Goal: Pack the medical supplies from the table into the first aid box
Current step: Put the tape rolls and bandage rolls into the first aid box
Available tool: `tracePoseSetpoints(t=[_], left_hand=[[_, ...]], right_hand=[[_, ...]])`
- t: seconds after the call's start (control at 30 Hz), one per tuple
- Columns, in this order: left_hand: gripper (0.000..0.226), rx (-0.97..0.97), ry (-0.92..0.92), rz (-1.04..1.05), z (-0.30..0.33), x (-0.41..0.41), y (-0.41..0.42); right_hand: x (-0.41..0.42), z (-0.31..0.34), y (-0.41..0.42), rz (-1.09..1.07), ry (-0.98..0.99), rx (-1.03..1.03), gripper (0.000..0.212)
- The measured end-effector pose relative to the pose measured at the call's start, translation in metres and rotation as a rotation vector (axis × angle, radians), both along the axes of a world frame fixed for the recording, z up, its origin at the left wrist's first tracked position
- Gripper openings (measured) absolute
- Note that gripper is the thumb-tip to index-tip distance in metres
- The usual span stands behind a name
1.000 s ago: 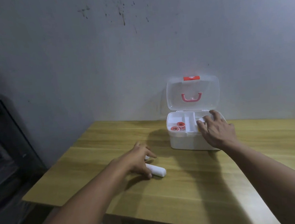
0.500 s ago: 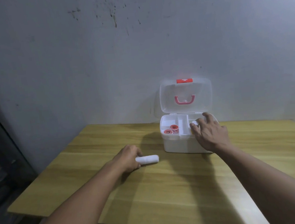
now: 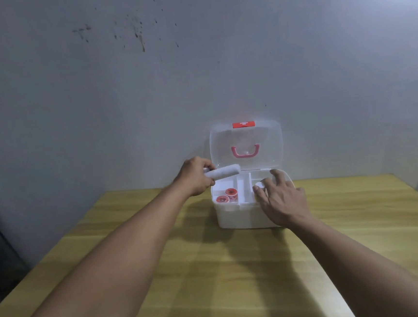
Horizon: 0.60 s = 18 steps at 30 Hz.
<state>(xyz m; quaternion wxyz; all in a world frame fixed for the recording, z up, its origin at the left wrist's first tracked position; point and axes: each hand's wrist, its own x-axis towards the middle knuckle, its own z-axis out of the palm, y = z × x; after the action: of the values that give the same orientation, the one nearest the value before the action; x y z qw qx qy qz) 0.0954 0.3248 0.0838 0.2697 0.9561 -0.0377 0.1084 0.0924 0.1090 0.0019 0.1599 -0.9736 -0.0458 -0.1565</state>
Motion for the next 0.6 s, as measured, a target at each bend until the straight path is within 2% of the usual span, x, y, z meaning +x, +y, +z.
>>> tracePoseSetpoints(t=[0.33, 0.5, 0.6], left_hand=[[0.037, -0.016, 0.079, -0.019, -0.025, 0.037, -0.046], [0.033, -0.042, 0.079, -0.022, -0.021, 0.040, -0.040], [0.026, -0.020, 0.048, 0.049, -0.015, 0.036, -0.036]], right_hand=[[0.001, 0.001, -0.002, 0.013, -0.013, -0.002, 0.050], [0.002, 0.000, -0.003, 0.016, -0.020, -0.002, 0.052], [0.003, -0.001, -0.003, 0.014, -0.011, -0.012, 0.052]])
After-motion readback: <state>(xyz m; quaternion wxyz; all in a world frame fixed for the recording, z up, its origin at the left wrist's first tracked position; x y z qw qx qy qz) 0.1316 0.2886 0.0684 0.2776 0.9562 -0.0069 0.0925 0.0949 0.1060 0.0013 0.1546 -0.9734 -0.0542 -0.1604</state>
